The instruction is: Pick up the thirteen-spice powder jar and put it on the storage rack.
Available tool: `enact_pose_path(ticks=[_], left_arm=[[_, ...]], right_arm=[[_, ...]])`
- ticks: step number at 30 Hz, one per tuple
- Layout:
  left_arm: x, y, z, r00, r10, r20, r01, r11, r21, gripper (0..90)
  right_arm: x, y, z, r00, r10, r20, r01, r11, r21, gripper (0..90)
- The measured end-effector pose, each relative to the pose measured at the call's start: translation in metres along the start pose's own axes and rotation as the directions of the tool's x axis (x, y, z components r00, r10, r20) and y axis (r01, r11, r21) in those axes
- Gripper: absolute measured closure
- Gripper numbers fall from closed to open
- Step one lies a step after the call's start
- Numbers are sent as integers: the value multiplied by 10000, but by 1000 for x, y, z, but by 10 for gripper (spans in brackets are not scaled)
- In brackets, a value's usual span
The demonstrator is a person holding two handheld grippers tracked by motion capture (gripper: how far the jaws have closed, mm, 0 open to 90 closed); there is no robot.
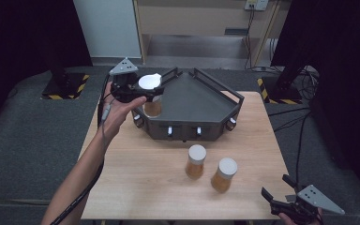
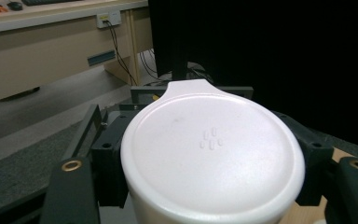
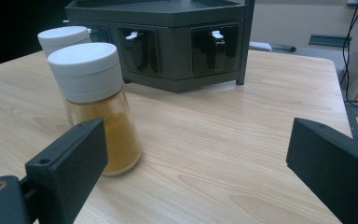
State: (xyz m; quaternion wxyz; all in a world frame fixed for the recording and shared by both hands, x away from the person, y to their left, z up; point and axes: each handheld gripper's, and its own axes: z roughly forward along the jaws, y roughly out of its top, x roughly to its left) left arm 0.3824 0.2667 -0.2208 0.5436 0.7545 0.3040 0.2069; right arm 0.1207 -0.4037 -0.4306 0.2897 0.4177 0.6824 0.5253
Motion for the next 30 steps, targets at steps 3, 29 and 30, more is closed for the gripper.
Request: enact_pose_path(ticks=[3, 29, 30], left_arm=[[7, -1, 8, 9995, -303, -130, 300, 9993, -221, 298], [28, -31, 71, 9878, -401, -1506, 451, 9985, 298, 298], [29, -32, 72, 9880, -390, -1497, 439, 9986, 292, 298]], right_arm=[[0, 0, 0, 10000, 2, 2, -2, 10000, -10, 53], [-2, -1, -2, 9998, 183, -19, -183, 9998, -58, 54], [-2, -1, -2, 9998, 184, -14, -184, 9998, -52, 54]])
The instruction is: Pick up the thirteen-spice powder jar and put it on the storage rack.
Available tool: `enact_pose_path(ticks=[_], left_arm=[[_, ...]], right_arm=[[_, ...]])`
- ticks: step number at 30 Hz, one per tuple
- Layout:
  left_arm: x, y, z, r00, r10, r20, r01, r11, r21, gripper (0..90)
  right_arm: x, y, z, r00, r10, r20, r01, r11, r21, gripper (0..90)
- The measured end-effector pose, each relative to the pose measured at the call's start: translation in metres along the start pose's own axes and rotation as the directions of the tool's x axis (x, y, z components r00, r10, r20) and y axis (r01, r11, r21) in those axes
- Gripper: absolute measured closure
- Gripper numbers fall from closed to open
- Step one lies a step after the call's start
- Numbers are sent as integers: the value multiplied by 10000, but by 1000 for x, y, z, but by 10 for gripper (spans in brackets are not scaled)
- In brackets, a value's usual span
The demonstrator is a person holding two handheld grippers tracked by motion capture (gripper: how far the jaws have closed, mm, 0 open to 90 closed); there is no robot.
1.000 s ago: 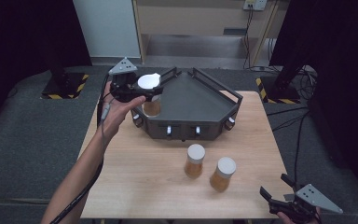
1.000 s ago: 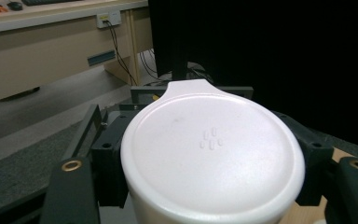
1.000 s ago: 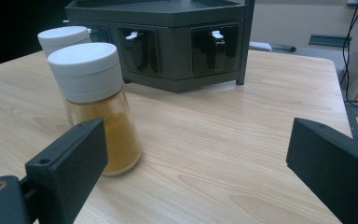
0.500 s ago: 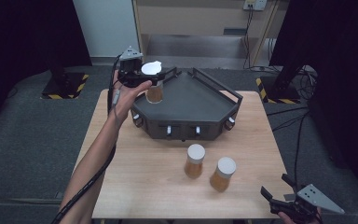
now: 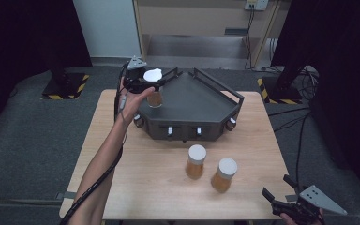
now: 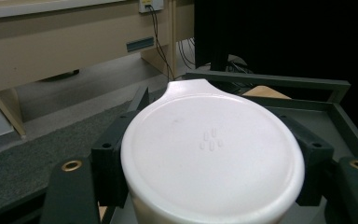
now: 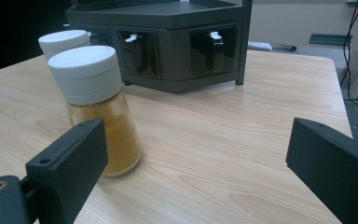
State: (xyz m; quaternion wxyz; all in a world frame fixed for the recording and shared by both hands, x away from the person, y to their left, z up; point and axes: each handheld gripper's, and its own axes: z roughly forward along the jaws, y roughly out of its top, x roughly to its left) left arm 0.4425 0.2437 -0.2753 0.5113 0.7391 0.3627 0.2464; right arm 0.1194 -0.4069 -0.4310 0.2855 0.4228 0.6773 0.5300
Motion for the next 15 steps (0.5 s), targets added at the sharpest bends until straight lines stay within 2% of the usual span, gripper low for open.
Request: enact_pose_path(ticks=[4, 15], left_arm=[[2, -8, 5, 9999, -109, -40, 109, 9999, -80, 298], [1, -27, 13, 9999, -70, -128, 67, 9997, -216, 298]], right_arm=[[0, 0, 0, 10000, 34, -1, -34, 10000, 3, 54], [0, 0, 0, 10000, 51, 3, -51, 10000, 1, 54]])
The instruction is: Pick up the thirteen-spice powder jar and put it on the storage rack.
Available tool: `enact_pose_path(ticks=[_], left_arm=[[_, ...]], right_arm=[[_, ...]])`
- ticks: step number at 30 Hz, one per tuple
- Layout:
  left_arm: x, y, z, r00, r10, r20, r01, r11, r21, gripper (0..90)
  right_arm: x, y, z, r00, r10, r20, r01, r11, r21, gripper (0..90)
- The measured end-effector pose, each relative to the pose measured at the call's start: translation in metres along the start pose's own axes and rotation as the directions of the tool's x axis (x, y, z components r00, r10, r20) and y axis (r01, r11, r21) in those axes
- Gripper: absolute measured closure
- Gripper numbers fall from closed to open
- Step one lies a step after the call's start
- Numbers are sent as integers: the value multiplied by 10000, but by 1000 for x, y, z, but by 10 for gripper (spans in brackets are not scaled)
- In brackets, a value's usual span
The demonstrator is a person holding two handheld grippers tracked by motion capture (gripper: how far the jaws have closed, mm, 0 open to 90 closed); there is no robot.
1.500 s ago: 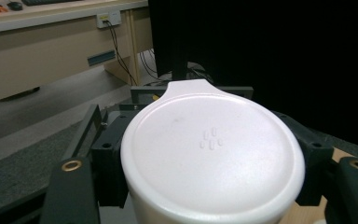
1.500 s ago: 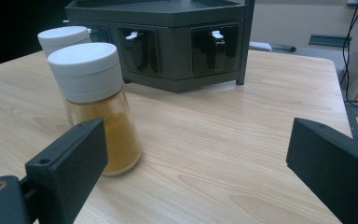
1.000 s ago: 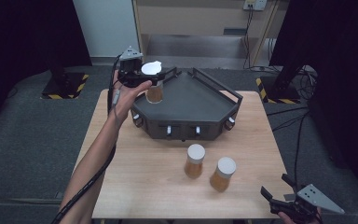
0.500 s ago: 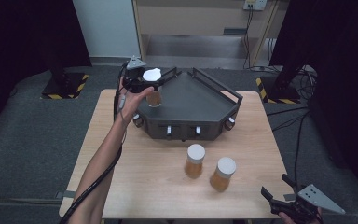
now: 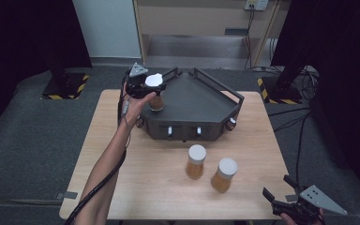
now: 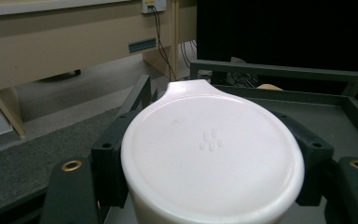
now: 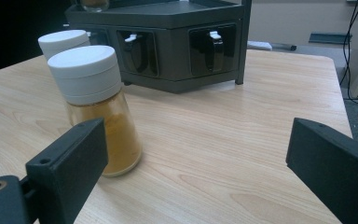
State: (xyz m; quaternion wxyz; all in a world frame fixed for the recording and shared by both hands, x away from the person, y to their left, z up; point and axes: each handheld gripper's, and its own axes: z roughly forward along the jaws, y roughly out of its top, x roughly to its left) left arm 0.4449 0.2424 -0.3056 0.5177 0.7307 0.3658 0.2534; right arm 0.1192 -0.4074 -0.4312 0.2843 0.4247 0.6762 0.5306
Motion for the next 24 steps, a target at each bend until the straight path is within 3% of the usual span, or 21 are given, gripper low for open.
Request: enact_pose_path(ticks=[17, 24], left_arm=[[0, -12, 5, 9999, -126, 17, 126, 9996, -240, 298], [-3, -20, 4, 9999, -149, -64, 145, 9984, -555, 296]], right_arm=[[0, 0, 0, 10000, -5, -21, 5, 10000, 10, 54], [0, 0, 0, 10000, -35, -25, 35, 10000, 24, 54]])
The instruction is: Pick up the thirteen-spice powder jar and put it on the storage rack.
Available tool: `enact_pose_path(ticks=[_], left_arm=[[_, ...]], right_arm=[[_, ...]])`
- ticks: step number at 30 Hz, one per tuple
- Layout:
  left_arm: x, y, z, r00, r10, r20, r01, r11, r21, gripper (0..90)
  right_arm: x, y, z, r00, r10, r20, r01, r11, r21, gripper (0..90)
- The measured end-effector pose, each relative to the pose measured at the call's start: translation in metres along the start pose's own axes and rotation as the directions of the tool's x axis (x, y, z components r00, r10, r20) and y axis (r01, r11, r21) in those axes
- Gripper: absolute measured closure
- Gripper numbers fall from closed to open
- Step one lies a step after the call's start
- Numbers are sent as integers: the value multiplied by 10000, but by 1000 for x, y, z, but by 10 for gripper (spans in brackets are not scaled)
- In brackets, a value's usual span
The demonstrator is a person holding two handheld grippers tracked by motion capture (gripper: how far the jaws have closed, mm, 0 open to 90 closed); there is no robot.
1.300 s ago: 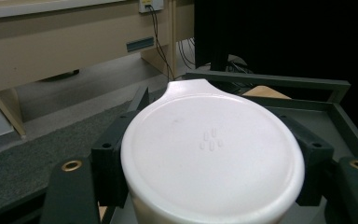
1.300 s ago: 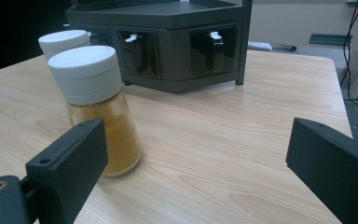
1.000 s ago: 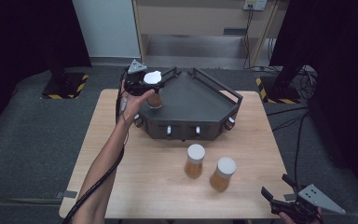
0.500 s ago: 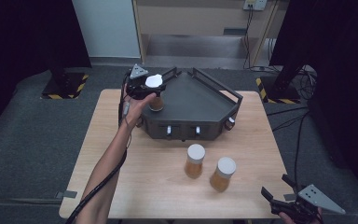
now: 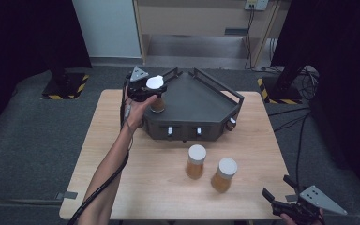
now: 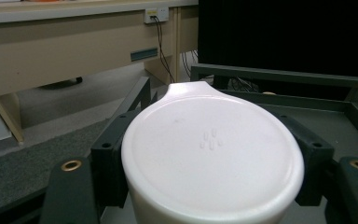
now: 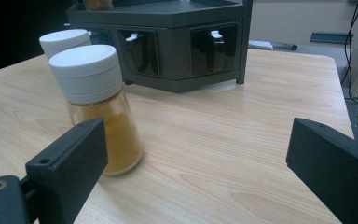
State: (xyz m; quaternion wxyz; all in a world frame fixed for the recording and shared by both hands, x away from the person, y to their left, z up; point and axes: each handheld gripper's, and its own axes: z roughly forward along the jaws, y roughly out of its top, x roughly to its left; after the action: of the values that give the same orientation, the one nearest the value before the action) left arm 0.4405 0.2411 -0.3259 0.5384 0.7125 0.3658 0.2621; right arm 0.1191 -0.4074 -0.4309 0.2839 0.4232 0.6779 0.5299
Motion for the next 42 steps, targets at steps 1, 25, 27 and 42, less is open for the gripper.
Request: enact_pose_path(ticks=[1, 25, 27, 42], left_arm=[[-1, 0, 0, 10000, 31, -12, -31, 10000, -11, 296], [-4, 38, -27, 9998, -57, 213, 75, 9965, -831, 28], [-5, 43, -33, 9995, 76, 295, -50, 9961, -883, 21], [-17, 58, -76, 9957, 547, 745, -451, 9913, -1237, 23]], right_arm=[[0, 0, 0, 10000, 0, 2, 0, 10000, 2, 53], [0, 0, 0, 10000, -1, 3, 1, 10000, -11, 53], [0, 0, 0, 10000, -6, -2, 6, 10000, -39, 53], [1, 1, 0, 10000, -70, -3, 70, 10000, -17, 53]])
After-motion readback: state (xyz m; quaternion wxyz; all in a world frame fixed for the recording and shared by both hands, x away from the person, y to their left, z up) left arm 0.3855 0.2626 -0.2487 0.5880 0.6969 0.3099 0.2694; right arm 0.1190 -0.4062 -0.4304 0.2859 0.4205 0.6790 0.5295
